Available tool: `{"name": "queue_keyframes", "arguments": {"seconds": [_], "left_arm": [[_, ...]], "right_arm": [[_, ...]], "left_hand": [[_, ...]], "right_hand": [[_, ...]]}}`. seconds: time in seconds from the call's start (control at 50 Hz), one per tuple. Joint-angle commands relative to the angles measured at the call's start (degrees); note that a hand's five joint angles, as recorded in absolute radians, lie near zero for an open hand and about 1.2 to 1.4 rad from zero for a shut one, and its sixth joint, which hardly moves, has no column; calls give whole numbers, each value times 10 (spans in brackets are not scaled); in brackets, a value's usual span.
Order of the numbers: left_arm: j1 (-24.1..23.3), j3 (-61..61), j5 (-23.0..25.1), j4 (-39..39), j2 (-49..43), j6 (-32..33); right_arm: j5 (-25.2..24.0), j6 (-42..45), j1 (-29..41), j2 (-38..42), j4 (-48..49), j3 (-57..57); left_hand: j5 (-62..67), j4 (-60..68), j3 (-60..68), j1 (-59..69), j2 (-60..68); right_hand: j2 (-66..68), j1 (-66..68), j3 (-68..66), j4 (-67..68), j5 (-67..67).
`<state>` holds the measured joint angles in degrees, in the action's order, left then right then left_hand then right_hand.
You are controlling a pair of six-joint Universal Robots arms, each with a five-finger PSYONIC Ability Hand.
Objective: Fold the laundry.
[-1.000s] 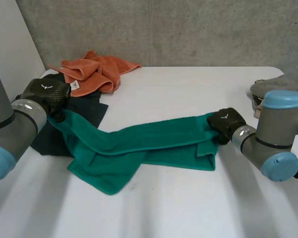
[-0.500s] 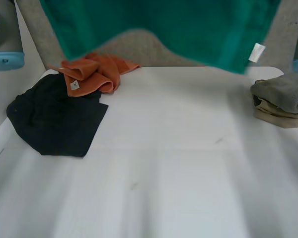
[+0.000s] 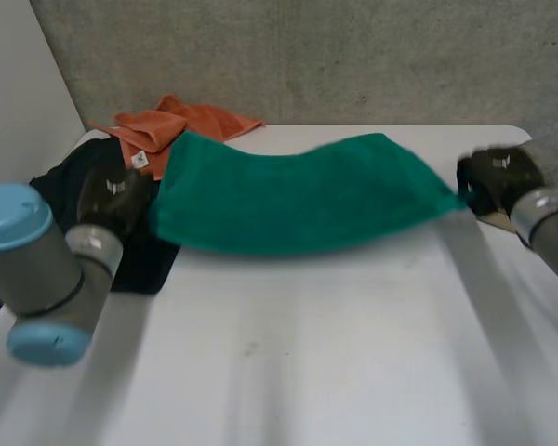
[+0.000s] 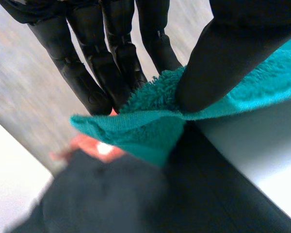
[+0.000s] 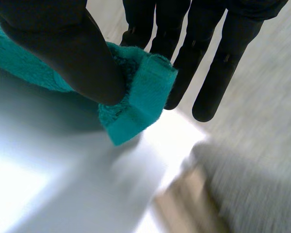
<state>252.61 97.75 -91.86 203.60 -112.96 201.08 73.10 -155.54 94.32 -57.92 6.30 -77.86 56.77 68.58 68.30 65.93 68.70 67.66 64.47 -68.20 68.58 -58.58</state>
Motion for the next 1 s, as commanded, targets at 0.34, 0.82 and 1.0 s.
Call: {"name": "queue_keyframes", "arguments": {"seconds": [0.34,0.82,1.0], "left_arm": [[-24,6,-19,-430,101,155],[-20,-462,-45,8,29,67],[-5,-370,-39,-38,37,35]], "right_arm": [[19,340,-95,-78,-380,-43],[136,-64,-15,-120,181,239],[98,-49,0,-103,99,210]], "left_hand": [[132,114,117,141,113],[132,114,117,141,113],[132,114,117,141,113]], "right_hand": [[123,155,-118,114,-114],[123,155,-118,114,-114],[123,155,-118,114,-114]]}}
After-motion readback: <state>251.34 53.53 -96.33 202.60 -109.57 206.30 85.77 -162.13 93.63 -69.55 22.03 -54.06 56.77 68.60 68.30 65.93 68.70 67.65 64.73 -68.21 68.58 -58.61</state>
